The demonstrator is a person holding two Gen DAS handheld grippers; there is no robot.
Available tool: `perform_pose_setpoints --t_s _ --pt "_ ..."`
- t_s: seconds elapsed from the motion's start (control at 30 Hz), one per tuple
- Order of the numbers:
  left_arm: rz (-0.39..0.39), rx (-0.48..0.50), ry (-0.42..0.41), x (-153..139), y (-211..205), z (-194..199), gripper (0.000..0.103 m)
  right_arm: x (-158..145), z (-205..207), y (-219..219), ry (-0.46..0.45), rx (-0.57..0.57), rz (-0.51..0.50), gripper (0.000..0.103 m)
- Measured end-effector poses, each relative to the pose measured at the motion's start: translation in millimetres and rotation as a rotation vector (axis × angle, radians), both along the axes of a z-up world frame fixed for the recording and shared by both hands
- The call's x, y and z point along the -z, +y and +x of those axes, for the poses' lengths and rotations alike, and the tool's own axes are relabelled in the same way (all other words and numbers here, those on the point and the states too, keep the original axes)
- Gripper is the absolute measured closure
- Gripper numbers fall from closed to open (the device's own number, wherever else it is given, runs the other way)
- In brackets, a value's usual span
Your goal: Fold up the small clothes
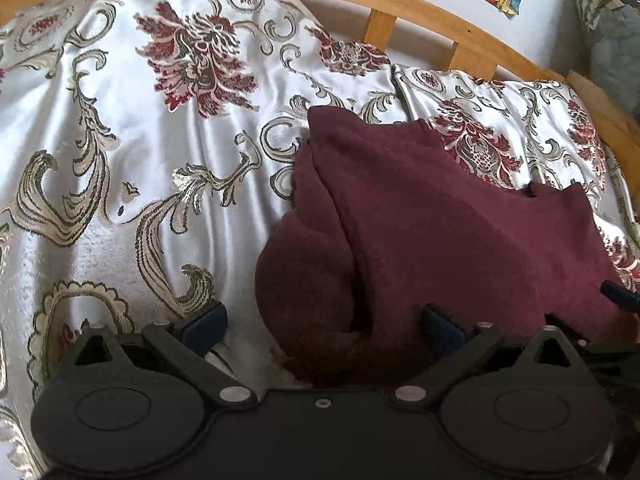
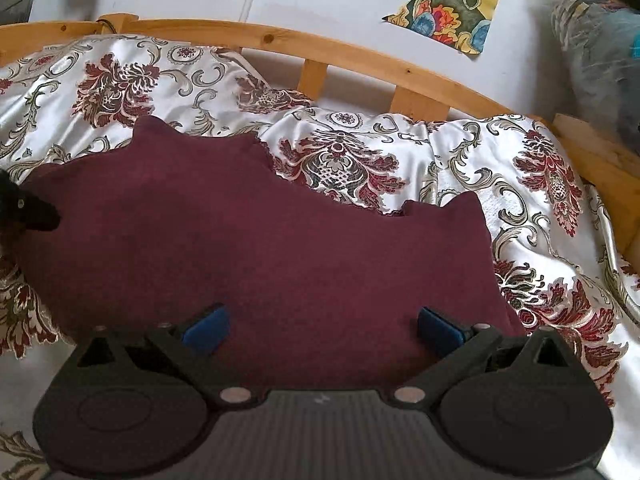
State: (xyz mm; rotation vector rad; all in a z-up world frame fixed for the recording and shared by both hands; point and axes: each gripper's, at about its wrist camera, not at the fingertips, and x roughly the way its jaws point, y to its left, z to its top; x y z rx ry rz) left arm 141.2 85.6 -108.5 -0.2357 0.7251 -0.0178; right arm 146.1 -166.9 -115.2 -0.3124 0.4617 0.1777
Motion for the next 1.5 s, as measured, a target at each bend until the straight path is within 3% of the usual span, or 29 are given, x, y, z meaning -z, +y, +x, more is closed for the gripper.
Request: perform_pose_setpoints --t_s 0.3,0.4,0.57,0.67,0.8,0.87,0.93,1.07,1.5 --pt "-0.012 -0.006 0.016 -2.8 1.3 1.3 0.001 -3.9 -1.6 -0.8 -0.007 -0.001 -0.002 0.000" --pt "-0.033 -0.011 0.029 -7.6 4.2 2.7 0.001 -10.8 -7.6 -4.5 -0.063 -0.010 0.032 0.000" --pt "-0.008 0.017 -0.049 -20.3 5.0 -1.4 0.001 -21.0 -7.6 -6.5 -0.119 -0.023 0.110 0.000" --pt "0.021 0.064 -0.060 -24.5 1.1 4.4 0.001 -14.8 -2.2 1.6 -0.076 -0.058 0.065 0.000" --pt "0.006 0.143 0.010 -18.2 -1.3 21.2 0.002 -5.4 -6.5 15.9 -0.078 -0.065 -0.024 0.000" --pt "-0.023 0.131 0.059 -12.5 1.8 27.9 0.007 -3.7 -7.6 18.4 -0.086 -0.064 -0.042 0.000" --pt "-0.036 0.114 0.061 -12.1 4.1 28.1 0.011 -2.3 -6.9 18.5 -0.083 -0.064 -0.040 0.000" --pt "-0.033 0.096 0.075 -16.6 4.9 24.7 0.027 -1.0 -5.3 17.5 -0.071 -0.065 -0.032 0.000" --pt "0.129 0.032 0.143 -43.6 -24.3 21.3 0.074 -1.4 -7.3 17.0 -0.078 -0.067 -0.031 0.000"
